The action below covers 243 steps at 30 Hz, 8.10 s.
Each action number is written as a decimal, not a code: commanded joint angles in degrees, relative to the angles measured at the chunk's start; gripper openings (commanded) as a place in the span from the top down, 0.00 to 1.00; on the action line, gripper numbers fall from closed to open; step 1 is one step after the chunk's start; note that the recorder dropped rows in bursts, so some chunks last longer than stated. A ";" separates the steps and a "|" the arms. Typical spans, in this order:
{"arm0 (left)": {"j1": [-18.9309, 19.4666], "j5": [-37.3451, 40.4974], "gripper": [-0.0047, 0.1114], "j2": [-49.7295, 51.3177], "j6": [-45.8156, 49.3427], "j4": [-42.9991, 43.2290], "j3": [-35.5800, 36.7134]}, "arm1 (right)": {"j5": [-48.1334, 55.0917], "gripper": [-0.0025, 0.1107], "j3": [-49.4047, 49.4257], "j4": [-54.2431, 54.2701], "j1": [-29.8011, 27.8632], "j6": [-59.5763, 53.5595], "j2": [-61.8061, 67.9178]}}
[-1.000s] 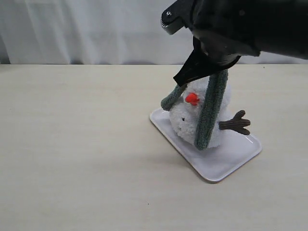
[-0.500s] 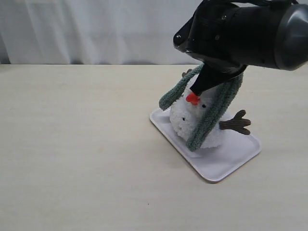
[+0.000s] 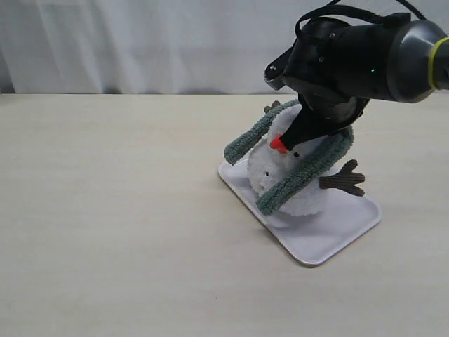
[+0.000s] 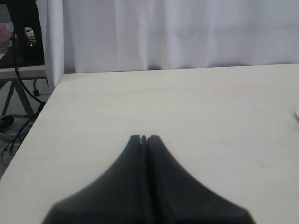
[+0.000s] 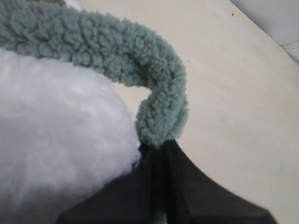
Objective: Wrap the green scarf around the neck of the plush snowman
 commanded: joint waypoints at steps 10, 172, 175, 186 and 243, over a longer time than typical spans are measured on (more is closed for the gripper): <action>0.31 -0.62 0.96 -0.10 -0.11 -0.22 0.21 | -2.07 0.94 0.09 -1.29 -0.32 0.00 -4.73; 0.31 -0.62 0.96 -0.10 -0.11 -0.08 0.21 | -10.45 0.94 10.98 34.67 -9.36 -19.76 -13.77; 0.31 -0.62 0.96 -0.10 -0.11 -0.08 0.21 | -9.93 0.94 10.98 34.67 -9.36 -19.76 -16.45; 0.31 -0.62 0.96 -0.10 -0.11 -0.18 0.21 | -11.34 0.94 17.78 34.81 -9.36 -19.76 -18.11; 0.31 -0.62 0.96 -0.10 -0.11 -0.21 0.21 | -34.41 0.94 24.13 30.55 -9.36 -19.35 -11.29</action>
